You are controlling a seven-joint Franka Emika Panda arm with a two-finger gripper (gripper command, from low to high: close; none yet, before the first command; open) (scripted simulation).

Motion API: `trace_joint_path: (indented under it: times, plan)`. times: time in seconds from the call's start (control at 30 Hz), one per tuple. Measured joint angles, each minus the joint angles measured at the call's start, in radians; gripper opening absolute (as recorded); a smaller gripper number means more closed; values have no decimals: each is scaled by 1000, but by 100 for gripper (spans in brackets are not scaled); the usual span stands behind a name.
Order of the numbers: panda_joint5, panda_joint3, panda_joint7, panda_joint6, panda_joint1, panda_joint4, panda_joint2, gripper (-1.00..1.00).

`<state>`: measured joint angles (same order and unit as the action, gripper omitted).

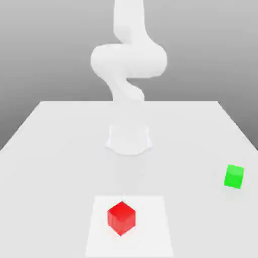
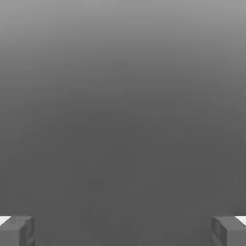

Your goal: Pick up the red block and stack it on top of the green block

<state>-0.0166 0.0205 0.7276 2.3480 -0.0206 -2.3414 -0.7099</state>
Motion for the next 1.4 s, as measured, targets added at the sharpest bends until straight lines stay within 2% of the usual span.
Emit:
trace_joint_path:
  times: [0.27, 0.53, 0.7, 0.87, 0.9, 1.13, 1.3, 1.4]
  plan:
    - [-29, 75, -256, 158, -58, -135, 296, 0]
    - [-5, 135, -544, 313, -98, -268, 586, 0]
    - [44, 130, -735, 414, -92, -342, 769, 0]
    - [115, 75, -807, 560, -51, -327, 951, 0]
    - [123, 63, -813, 586, -41, -322, 982, -100]
    - [123, 59, -813, 589, -37, -322, 987, -100]
    - [60, 95, -767, 457, -58, -346, 831, -100]
    - [38, 59, -763, 408, -122, -355, 771, -100]
